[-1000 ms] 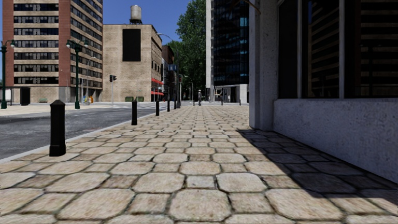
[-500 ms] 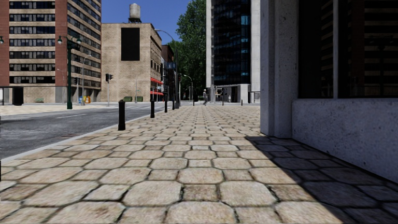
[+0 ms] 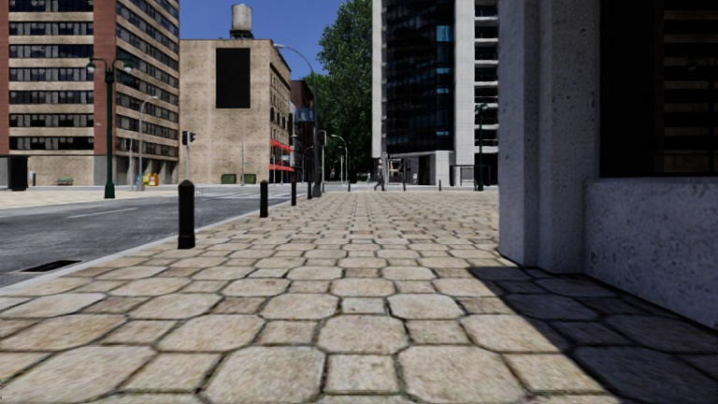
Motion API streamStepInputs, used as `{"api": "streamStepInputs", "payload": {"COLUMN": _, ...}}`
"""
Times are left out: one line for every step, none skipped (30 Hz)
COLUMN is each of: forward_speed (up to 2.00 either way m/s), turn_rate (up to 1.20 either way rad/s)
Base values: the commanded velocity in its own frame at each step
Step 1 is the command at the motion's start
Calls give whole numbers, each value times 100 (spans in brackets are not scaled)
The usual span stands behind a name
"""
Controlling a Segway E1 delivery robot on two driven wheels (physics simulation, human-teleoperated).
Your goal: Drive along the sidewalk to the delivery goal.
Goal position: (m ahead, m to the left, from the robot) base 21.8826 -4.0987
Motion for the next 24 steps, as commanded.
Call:
{"api": "streamStepInputs", "payload": {"forward_speed": 200, "turn_rate": 0}}
{"api": "streamStepInputs", "payload": {"forward_speed": 200, "turn_rate": 0}}
{"api": "streamStepInputs", "payload": {"forward_speed": 200, "turn_rate": 0}}
{"api": "streamStepInputs", "payload": {"forward_speed": 200, "turn_rate": 0}}
{"api": "streamStepInputs", "payload": {"forward_speed": 200, "turn_rate": 0}}
{"api": "streamStepInputs", "payload": {"forward_speed": 200, "turn_rate": 0}}
{"api": "streamStepInputs", "payload": {"forward_speed": 200, "turn_rate": 0}}
{"api": "streamStepInputs", "payload": {"forward_speed": 200, "turn_rate": 0}}
{"api": "streamStepInputs", "payload": {"forward_speed": 200, "turn_rate": 0}}
{"api": "streamStepInputs", "payload": {"forward_speed": 200, "turn_rate": 0}}
{"api": "streamStepInputs", "payload": {"forward_speed": 200, "turn_rate": 0}}
{"api": "streamStepInputs", "payload": {"forward_speed": 200, "turn_rate": 0}}
{"api": "streamStepInputs", "payload": {"forward_speed": 200, "turn_rate": 0}}
{"api": "streamStepInputs", "payload": {"forward_speed": 200, "turn_rate": 0}}
{"api": "streamStepInputs", "payload": {"forward_speed": 200, "turn_rate": 0}}
{"api": "streamStepInputs", "payload": {"forward_speed": 200, "turn_rate": 0}}
{"api": "streamStepInputs", "payload": {"forward_speed": 200, "turn_rate": 0}}
{"api": "streamStepInputs", "payload": {"forward_speed": 200, "turn_rate": 0}}
{"api": "streamStepInputs", "payload": {"forward_speed": 200, "turn_rate": 0}}
{"api": "streamStepInputs", "payload": {"forward_speed": 200, "turn_rate": 0}}
{"api": "streamStepInputs", "payload": {"forward_speed": 200, "turn_rate": 0}}
{"api": "streamStepInputs", "payload": {"forward_speed": 200, "turn_rate": 0}}
{"api": "streamStepInputs", "payload": {"forward_speed": 200, "turn_rate": 0}}
{"api": "streamStepInputs", "payload": {"forward_speed": 200, "turn_rate": 0}}
